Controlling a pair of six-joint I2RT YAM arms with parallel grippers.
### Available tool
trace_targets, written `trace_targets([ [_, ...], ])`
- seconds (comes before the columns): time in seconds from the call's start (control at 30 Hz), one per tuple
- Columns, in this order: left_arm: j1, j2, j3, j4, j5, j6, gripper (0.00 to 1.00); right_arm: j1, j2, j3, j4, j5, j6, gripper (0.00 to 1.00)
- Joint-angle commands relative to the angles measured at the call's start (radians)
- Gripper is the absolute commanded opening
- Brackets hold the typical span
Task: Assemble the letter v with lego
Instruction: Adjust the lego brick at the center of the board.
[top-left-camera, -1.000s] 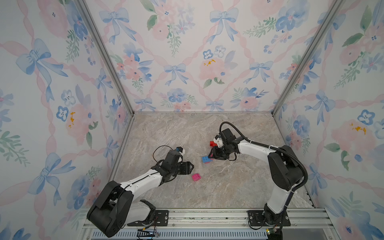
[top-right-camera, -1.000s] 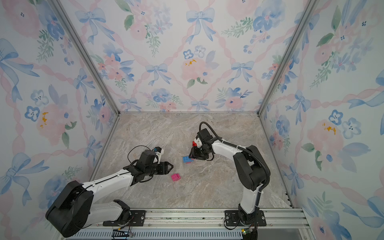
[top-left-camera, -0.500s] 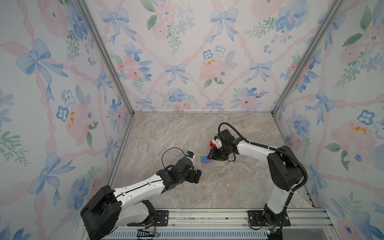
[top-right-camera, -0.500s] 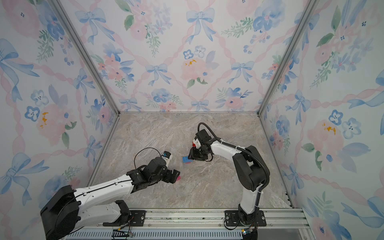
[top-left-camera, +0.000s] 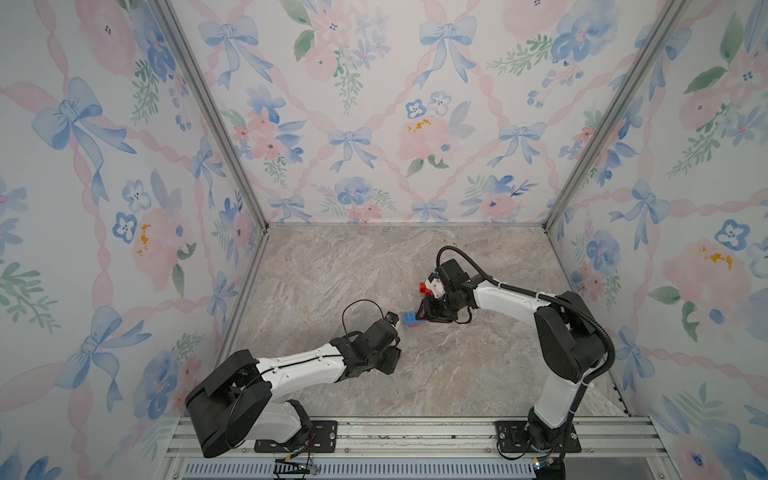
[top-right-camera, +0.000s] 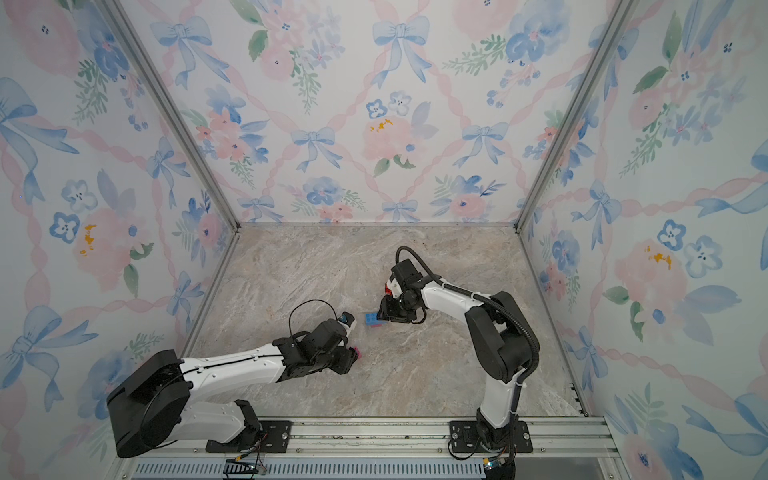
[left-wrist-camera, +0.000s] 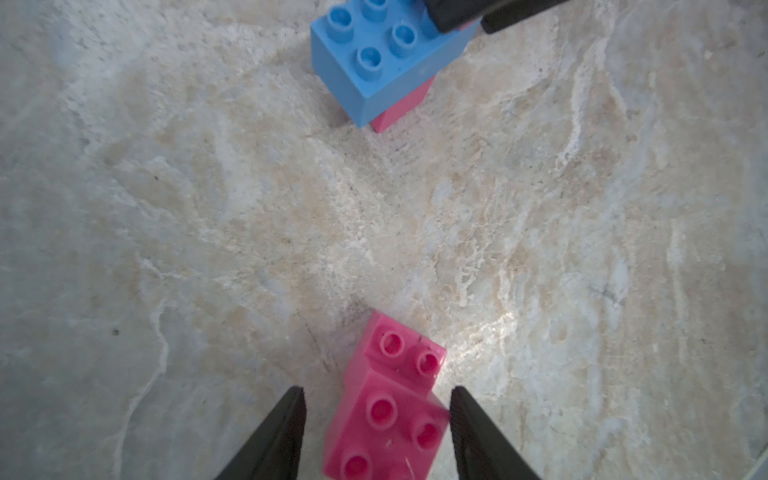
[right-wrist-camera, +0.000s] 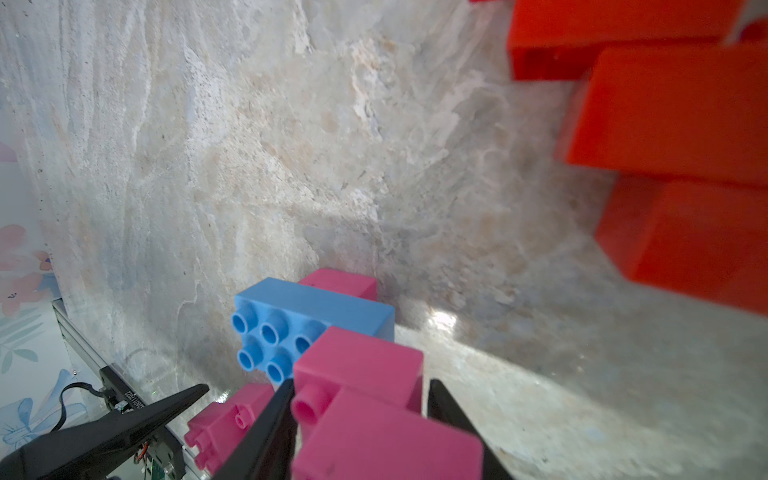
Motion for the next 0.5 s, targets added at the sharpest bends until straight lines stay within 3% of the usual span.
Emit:
trace_targets([
  [0.0, -0.005, 0.019, 0.026, -0.014, 0.015, 0.017, 0.54, 0.007, -0.018, 0.021, -0.025, 0.015, -0.01, 0.51],
  [0.13, -0.003, 0.025, 0.027, -0.015, 0.017, 0.025, 0.45, 0.007, -0.016, 0.02, -0.025, 0.014, -0.011, 0.51],
  [0.23, -0.004, 0.037, 0.025, -0.015, 0.023, 0.022, 0.45, 0.009, -0.016, 0.021, -0.025, 0.013, -0.013, 0.51],
  [0.37, -0.003, 0.054, 0.026, -0.015, 0.036, 0.021, 0.61, 0.008, -0.015, 0.025, -0.033, 0.013, -0.014, 0.51],
  [0.47, -0.004, 0.059, 0.031, -0.015, 0.038, 0.022, 0.62, 0.008, -0.015, 0.024, -0.036, 0.013, -0.016, 0.51],
])
